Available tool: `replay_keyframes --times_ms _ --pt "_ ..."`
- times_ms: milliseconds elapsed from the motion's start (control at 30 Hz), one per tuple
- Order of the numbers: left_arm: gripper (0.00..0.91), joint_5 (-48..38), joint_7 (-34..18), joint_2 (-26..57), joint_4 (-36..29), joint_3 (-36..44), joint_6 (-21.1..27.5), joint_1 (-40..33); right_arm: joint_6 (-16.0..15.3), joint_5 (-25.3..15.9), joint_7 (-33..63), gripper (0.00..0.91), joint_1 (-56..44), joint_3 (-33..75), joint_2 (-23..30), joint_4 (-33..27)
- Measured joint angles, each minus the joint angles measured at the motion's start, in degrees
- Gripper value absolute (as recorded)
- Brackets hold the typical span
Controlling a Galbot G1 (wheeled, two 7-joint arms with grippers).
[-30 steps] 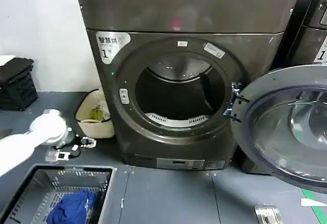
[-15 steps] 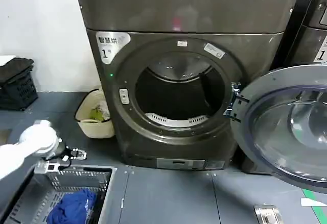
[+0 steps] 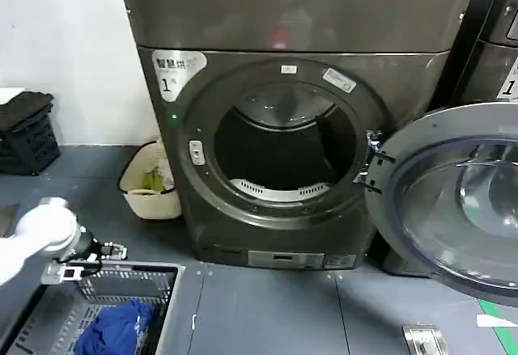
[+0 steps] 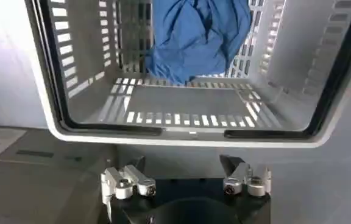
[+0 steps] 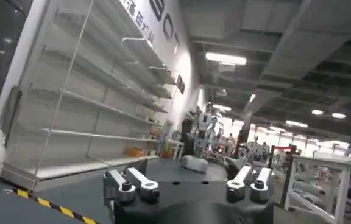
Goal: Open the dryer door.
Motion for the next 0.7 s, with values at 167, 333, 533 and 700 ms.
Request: replay_keyframes --times_ms 167,333,533,700 --pt "0.907 0.1 0.0 1.1 0.0 -1.8 0.0 1.9 -0.2 -0.2 0.1 0.907 0.1 0.1 0.1 0.2" --pt "0.907 0.2 0.1 1.9 -0.6 -4.6 0.0 4.6 -0.2 -0.5 0.1 0.907 0.2 -0.3 0.1 0.0" --pt "0.907 0.2 0.1 2.7 -0.8 -7.3 0.0 7.8 -0.2 -0.6 0.1 0.907 0.3 -0.7 0.1 0.1" --pt "0.907 0.3 0.1 3.0 -0.9 -8.6 0.0 9.0 -0.2 -0.5 0.1 0.907 0.3 -0.7 0.1 0.1"
